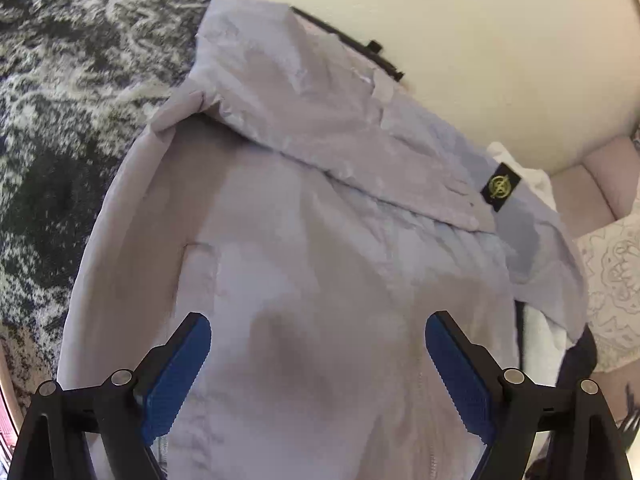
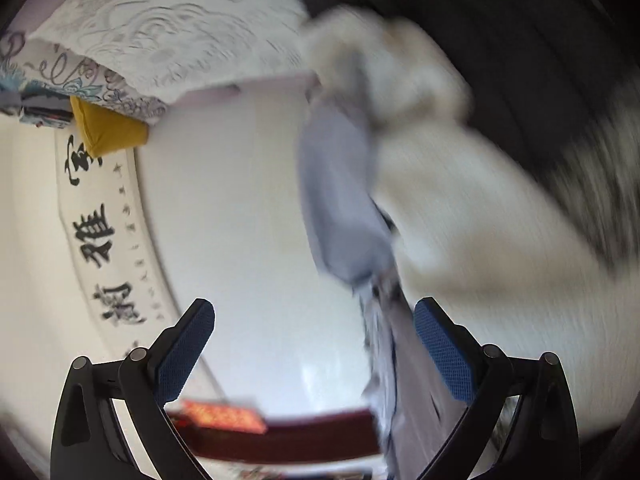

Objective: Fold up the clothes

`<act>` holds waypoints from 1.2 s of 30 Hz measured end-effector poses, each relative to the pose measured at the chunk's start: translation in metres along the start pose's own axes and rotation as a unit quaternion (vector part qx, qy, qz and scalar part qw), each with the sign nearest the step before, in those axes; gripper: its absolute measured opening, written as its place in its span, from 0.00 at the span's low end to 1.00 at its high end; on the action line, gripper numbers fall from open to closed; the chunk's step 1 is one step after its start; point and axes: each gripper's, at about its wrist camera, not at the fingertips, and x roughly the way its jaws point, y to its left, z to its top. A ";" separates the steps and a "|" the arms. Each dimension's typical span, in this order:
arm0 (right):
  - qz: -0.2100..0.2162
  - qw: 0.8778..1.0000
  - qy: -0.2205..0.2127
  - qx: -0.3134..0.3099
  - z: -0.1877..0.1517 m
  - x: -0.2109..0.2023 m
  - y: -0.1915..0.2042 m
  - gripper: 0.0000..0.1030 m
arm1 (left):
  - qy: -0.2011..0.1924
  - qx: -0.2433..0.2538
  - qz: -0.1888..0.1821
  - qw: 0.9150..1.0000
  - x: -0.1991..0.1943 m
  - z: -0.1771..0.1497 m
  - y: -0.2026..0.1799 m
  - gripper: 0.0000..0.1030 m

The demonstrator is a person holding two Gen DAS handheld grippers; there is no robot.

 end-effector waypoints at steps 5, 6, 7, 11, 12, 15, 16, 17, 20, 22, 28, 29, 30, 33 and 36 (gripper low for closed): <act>0.048 0.998 -0.013 0.042 -0.054 -0.063 -0.042 1.00 | -0.048 0.018 0.011 0.999 -0.020 -0.003 -0.006 0.88; 0.044 0.998 -0.038 0.004 -0.056 -0.075 -0.038 1.00 | -0.058 0.022 0.013 0.998 -0.024 -0.003 -0.007 0.88; 0.040 0.997 -0.057 -0.030 -0.059 -0.084 -0.034 1.00 | -0.068 0.026 0.015 0.997 -0.028 -0.004 -0.009 0.88; 0.034 0.996 -0.032 -0.078 -0.075 -0.085 -0.028 1.00 | -0.082 0.032 0.007 0.996 -0.034 -0.004 -0.010 0.90; 0.033 0.996 -0.027 -0.077 -0.076 -0.084 -0.030 1.00 | -0.078 0.030 0.008 0.996 -0.031 -0.003 -0.010 0.90; 0.029 0.996 -0.020 -0.078 -0.077 -0.087 -0.036 1.00 | -0.065 0.028 0.015 0.997 -0.021 -0.003 -0.008 0.90; 0.027 0.996 -0.021 -0.078 -0.076 -0.091 -0.039 1.00 | -0.060 0.027 0.016 0.998 -0.017 -0.003 -0.008 0.90; 0.026 0.996 -0.022 -0.078 -0.075 -0.094 -0.040 1.00 | -0.058 0.025 0.017 0.998 -0.015 -0.004 -0.008 0.90; 0.031 0.996 -0.021 -0.075 -0.076 -0.104 -0.026 1.00 | -0.054 0.022 0.017 0.998 -0.013 -0.007 -0.008 0.90; 0.034 0.997 -0.020 -0.073 -0.076 -0.110 -0.016 1.00 | -0.053 0.021 0.020 0.998 -0.011 -0.007 -0.006 0.90; 0.023 0.994 -0.015 -0.103 -0.062 -0.102 0.045 1.00 | -0.034 0.012 0.024 0.999 0.003 -0.008 -0.003 0.90; 0.019 0.994 -0.012 -0.107 -0.056 -0.093 0.055 1.00 | -0.031 0.016 0.028 0.999 0.006 -0.008 -0.004 0.90; 0.014 0.994 -0.010 -0.111 -0.050 -0.084 0.065 1.00 | -0.028 0.019 0.032 0.999 0.010 -0.008 -0.005 0.90; -0.002 0.992 -0.003 -0.125 -0.031 -0.057 0.096 1.00 | -0.015 0.024 0.038 0.999 0.022 -0.007 -0.007 0.90; -0.066 0.980 -0.024 -0.186 0.001 -0.022 0.134 1.00 | -0.008 0.029 0.047 0.998 0.031 -0.006 -0.008 0.90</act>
